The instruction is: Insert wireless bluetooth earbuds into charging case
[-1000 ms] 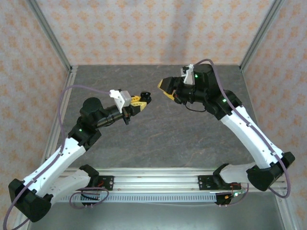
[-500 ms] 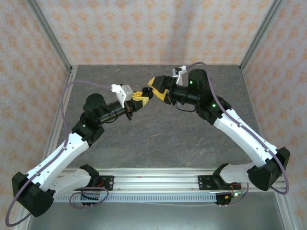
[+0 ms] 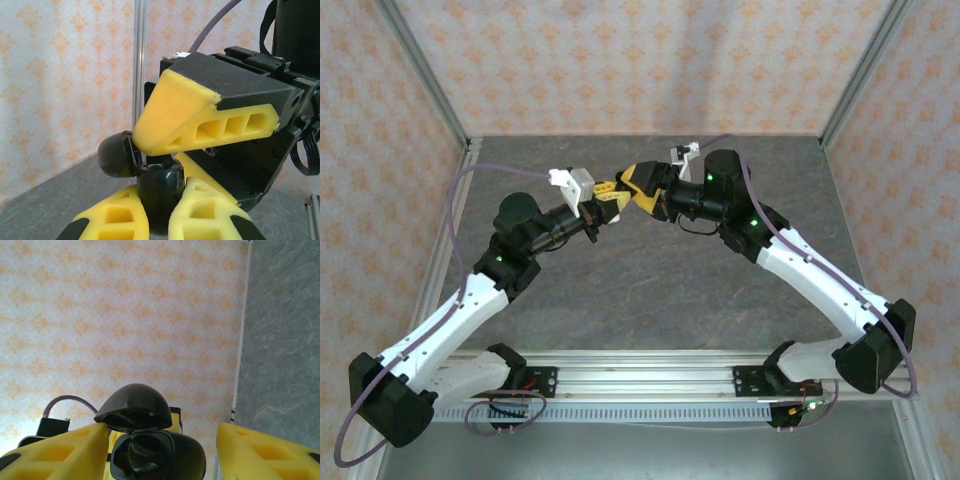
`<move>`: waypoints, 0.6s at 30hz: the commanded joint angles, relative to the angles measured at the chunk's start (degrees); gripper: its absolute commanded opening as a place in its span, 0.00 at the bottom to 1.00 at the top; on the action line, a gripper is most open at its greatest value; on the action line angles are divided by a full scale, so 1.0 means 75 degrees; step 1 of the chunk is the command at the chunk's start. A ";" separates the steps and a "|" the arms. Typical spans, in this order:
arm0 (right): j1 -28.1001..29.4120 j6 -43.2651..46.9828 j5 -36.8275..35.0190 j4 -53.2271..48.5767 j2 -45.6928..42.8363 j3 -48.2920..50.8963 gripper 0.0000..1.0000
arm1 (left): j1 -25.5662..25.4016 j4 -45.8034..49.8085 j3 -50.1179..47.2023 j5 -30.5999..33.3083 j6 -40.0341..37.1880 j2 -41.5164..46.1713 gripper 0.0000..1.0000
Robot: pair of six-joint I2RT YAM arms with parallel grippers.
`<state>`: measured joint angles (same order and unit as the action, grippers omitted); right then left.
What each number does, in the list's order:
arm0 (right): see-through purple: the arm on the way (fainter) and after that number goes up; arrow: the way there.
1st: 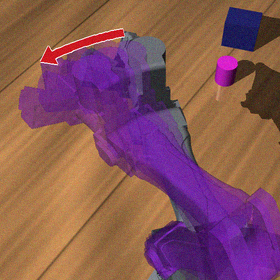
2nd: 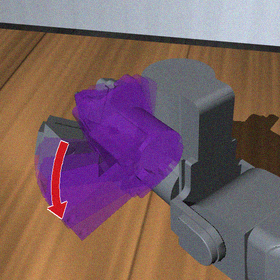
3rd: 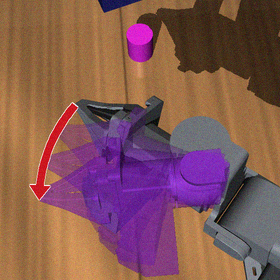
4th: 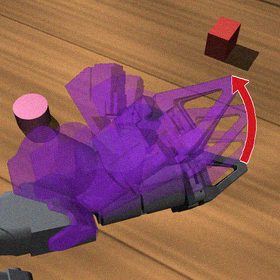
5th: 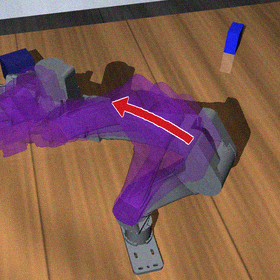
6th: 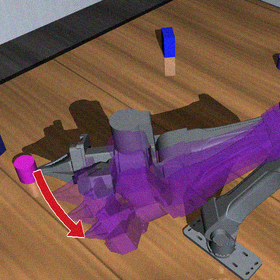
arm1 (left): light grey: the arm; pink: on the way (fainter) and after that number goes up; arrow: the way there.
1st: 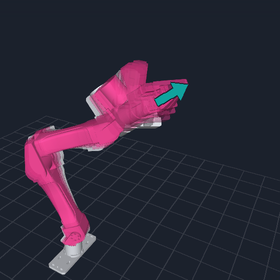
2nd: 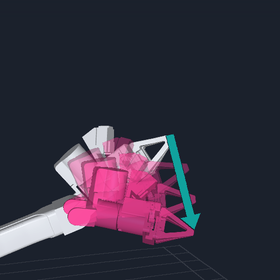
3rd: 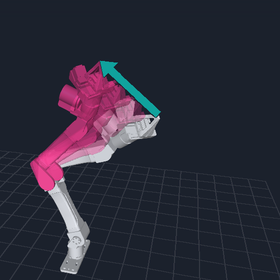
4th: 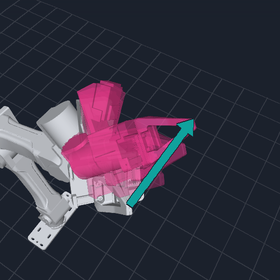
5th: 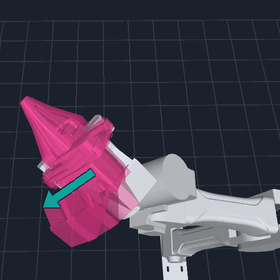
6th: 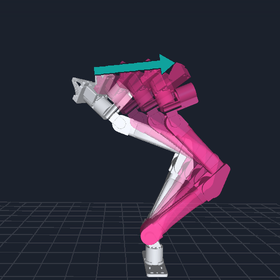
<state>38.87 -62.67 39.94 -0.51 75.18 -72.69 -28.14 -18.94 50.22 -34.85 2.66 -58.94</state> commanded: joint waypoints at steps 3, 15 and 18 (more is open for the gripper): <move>0.0061 -0.0215 0.0160 0.0730 0.0006 0.0140 0.42 | -0.0034 -0.0522 0.0288 0.0077 0.0265 -0.0099 0.00; 0.0084 0.0408 -0.0105 0.0363 -0.0156 0.0163 0.17 | -0.0056 0.0564 0.0409 -0.0066 0.0162 0.0172 0.03; 0.0112 0.1103 -0.0416 -0.0410 -0.0253 -0.0064 0.15 | -0.0056 0.1034 0.0476 0.0193 0.0163 0.0284 0.39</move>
<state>39.18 -60.69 38.92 0.69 75.07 -71.20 -28.14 -14.94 51.57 -33.80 3.53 -58.65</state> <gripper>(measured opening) 0.268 0.315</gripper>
